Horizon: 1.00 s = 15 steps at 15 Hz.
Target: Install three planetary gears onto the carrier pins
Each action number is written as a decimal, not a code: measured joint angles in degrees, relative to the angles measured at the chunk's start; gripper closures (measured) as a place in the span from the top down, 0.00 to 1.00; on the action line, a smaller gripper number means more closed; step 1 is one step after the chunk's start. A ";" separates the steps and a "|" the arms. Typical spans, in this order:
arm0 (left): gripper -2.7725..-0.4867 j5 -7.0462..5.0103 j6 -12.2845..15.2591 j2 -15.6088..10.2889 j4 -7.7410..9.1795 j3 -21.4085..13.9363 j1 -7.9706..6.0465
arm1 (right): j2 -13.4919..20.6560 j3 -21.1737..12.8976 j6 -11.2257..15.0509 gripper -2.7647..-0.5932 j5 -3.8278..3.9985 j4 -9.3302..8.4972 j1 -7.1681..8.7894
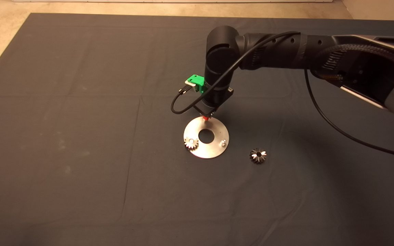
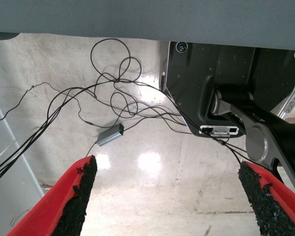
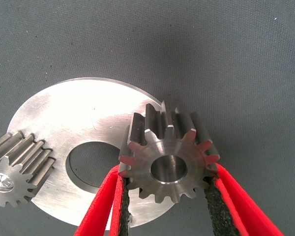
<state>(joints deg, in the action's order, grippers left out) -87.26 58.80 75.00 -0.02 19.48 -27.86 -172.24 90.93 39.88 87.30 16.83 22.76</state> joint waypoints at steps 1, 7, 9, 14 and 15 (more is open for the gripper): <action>0.68 0.01 0.00 -0.13 0.00 0.00 0.00 | -0.02 0.02 0.00 0.16 0.00 -0.02 0.00; 0.68 0.02 0.00 -0.24 0.02 -0.02 0.00 | 0.00 0.17 0.04 0.16 0.00 -0.61 0.06; 0.68 0.00 0.00 -0.24 0.02 -0.02 0.00 | 0.00 0.17 0.06 0.16 -0.01 -1.24 0.09; 0.68 0.00 0.00 -0.24 0.02 -0.02 0.00 | 0.00 0.17 0.06 0.16 -0.04 -1.44 0.11; 0.68 0.00 0.00 -0.24 0.00 -0.02 0.00 | 0.00 0.17 0.09 0.16 -0.30 -1.44 0.11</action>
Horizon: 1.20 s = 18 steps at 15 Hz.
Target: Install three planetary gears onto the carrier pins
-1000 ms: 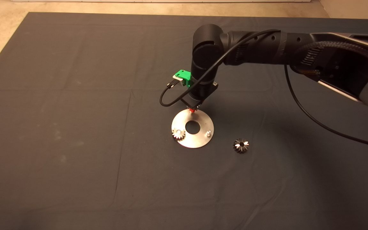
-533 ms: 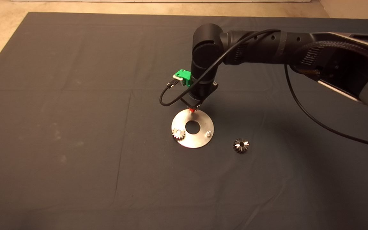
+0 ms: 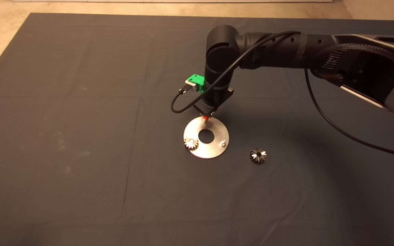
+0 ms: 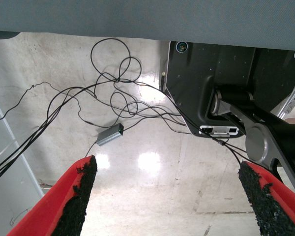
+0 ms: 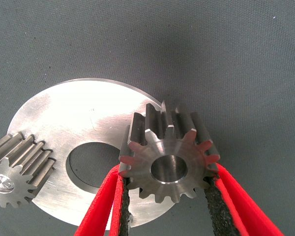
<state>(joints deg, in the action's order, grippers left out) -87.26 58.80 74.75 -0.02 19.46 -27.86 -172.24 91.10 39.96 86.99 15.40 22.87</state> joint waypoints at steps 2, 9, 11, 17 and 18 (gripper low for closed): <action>0.68 0.00 0.00 -0.02 0.00 0.00 0.00 | 0.00 0.00 0.00 0.16 -0.39 -0.02 0.00; 0.68 0.00 0.00 -0.04 0.02 0.00 0.00 | 0.18 0.00 0.14 0.16 -1.53 -1.19 0.04; 0.68 0.00 0.00 -0.04 0.00 0.00 0.00 | 0.18 0.00 0.15 0.16 -2.07 -1.56 0.06; 0.68 0.00 0.00 -0.30 0.02 0.00 0.00 | 0.18 0.11 0.15 0.16 -2.63 -2.97 0.11; 0.68 0.00 0.00 -0.33 0.00 0.00 0.00 | 0.18 0.11 0.15 0.16 -2.65 -3.02 0.09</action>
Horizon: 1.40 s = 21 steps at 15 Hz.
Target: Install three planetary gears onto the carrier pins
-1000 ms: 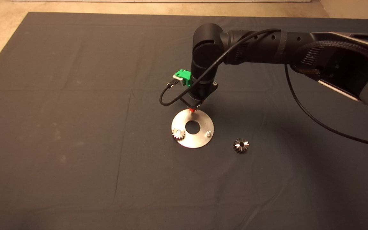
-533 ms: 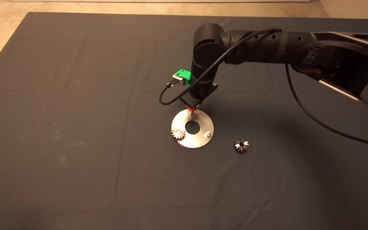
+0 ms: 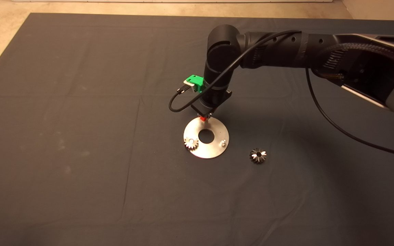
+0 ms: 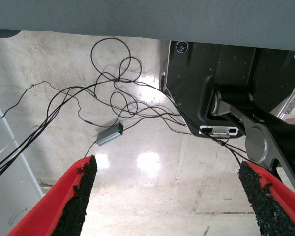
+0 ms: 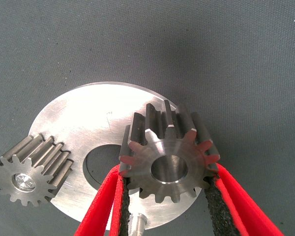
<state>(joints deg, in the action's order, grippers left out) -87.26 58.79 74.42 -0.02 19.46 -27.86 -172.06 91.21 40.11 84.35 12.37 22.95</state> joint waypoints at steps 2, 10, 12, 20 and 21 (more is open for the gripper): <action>0.68 0.02 0.00 0.00 0.00 0.00 0.00 | 0.00 0.00 0.00 0.16 -0.04 0.00 0.02; 0.68 0.00 -0.38 -0.65 0.00 0.00 0.00 | 0.00 0.00 0.00 0.16 -0.34 -0.11 -0.02; 0.68 0.02 -0.74 -0.74 0.02 0.00 0.00 | 0.00 -0.30 0.00 0.16 0.00 -0.09 -0.06; 0.68 0.02 -1.16 -1.41 0.02 0.00 0.00 | -0.05 -0.59 -0.01 0.16 2.58 -0.33 -0.17; 0.68 0.00 -1.17 -1.49 0.01 0.00 0.00 | -0.02 -0.55 -0.01 0.16 2.60 -0.33 -0.16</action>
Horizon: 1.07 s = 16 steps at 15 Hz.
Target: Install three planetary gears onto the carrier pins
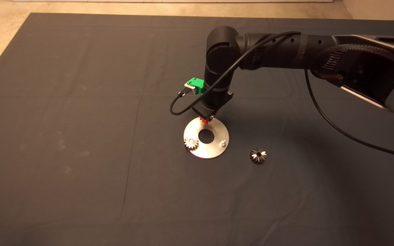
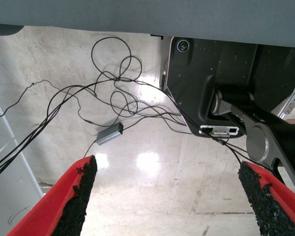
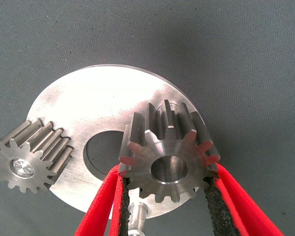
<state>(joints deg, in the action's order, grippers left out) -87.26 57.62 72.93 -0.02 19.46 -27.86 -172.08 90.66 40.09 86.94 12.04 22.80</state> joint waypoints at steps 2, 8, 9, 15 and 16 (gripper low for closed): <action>0.68 0.02 -0.13 -0.26 0.02 0.00 0.00 | -0.02 0.02 -0.02 0.16 0.02 0.16 0.01; 0.68 0.00 -0.52 -0.74 0.02 0.00 0.00 | 0.02 0.16 0.00 0.16 0.21 1.60 -0.04; 0.68 0.00 -0.52 -0.74 0.02 0.00 0.00 | 0.02 0.16 0.00 0.16 0.21 1.61 0.02; 0.68 0.02 -0.77 -0.74 0.02 0.00 0.00 | 0.02 0.16 0.01 0.16 0.50 2.08 0.21; 0.68 0.02 -0.79 -0.74 0.02 0.00 0.00 | 0.02 0.16 0.01 0.16 0.49 2.08 0.21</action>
<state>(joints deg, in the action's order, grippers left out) -87.24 56.83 72.19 0.00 19.46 -27.86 -172.06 90.82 40.11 87.43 14.13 23.00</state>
